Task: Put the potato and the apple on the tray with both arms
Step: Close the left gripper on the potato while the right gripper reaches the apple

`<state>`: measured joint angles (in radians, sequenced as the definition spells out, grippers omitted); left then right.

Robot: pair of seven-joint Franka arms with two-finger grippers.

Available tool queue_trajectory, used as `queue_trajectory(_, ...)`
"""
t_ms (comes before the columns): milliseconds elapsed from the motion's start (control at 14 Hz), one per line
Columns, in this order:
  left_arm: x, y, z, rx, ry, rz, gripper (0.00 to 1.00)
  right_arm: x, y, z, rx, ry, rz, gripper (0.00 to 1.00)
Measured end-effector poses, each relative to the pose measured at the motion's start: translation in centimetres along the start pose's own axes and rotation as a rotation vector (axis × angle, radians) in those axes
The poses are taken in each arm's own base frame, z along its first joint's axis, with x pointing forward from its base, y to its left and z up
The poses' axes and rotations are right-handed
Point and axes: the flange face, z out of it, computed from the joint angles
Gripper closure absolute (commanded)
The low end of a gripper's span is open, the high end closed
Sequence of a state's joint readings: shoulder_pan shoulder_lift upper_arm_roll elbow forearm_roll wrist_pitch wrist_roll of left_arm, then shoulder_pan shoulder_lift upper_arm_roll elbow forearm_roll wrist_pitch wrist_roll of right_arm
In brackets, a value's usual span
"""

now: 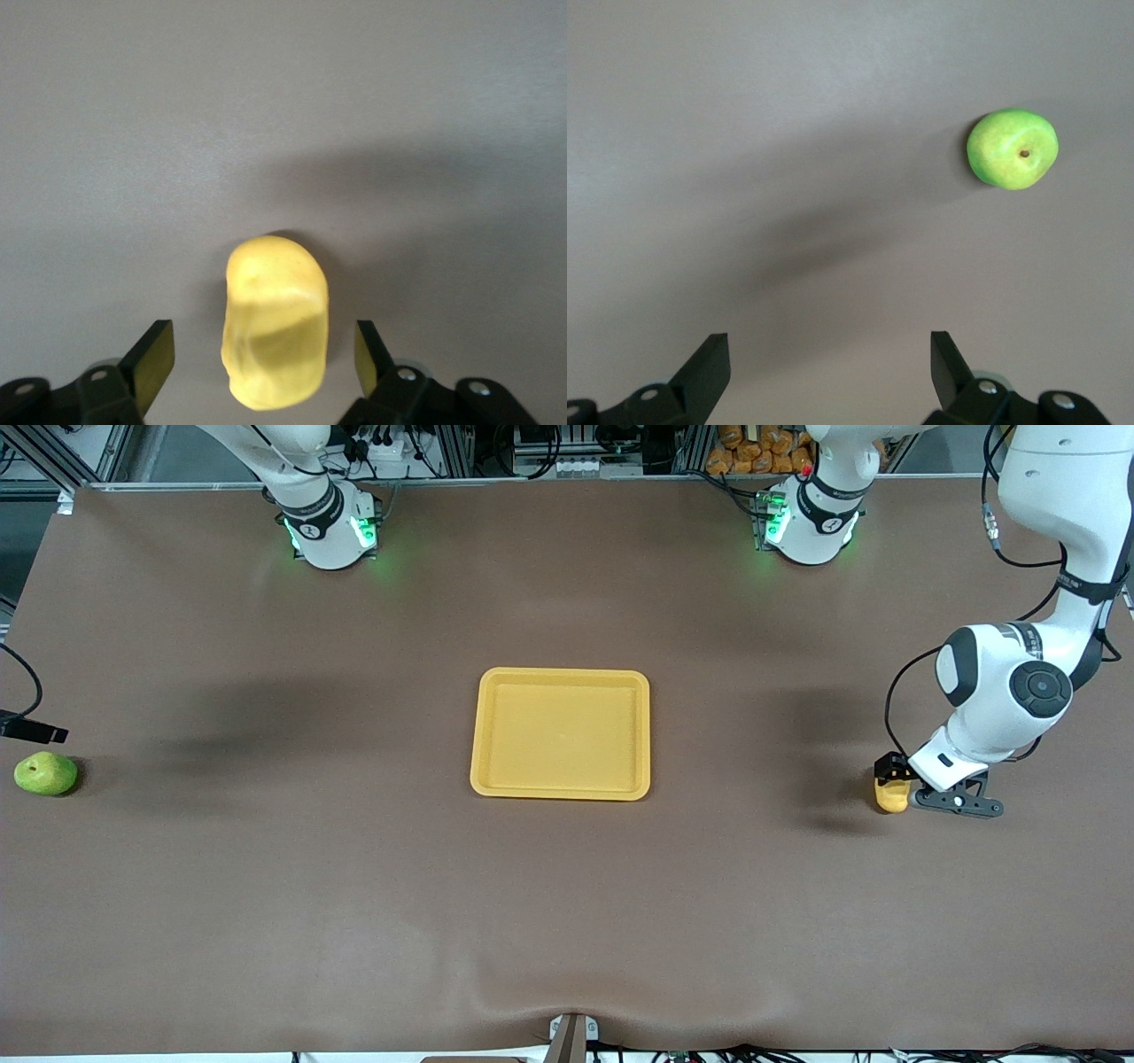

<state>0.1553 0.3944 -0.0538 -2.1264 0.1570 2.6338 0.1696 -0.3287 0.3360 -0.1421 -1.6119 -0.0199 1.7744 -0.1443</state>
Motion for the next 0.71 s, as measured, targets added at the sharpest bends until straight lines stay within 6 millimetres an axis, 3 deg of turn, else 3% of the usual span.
queue_trajectory(356,-0.1,-0.4,0.8,-0.003,-0.006,-0.007,0.21,0.9,1.7,1.7,-0.020,-0.019,-0.001,0.00)
queue_trajectory(712,-0.3,-0.1,2.0,-0.010,-0.017,-0.004,0.33,3.0,5.7,4.3,-0.044,-0.010,-0.110,0.00)
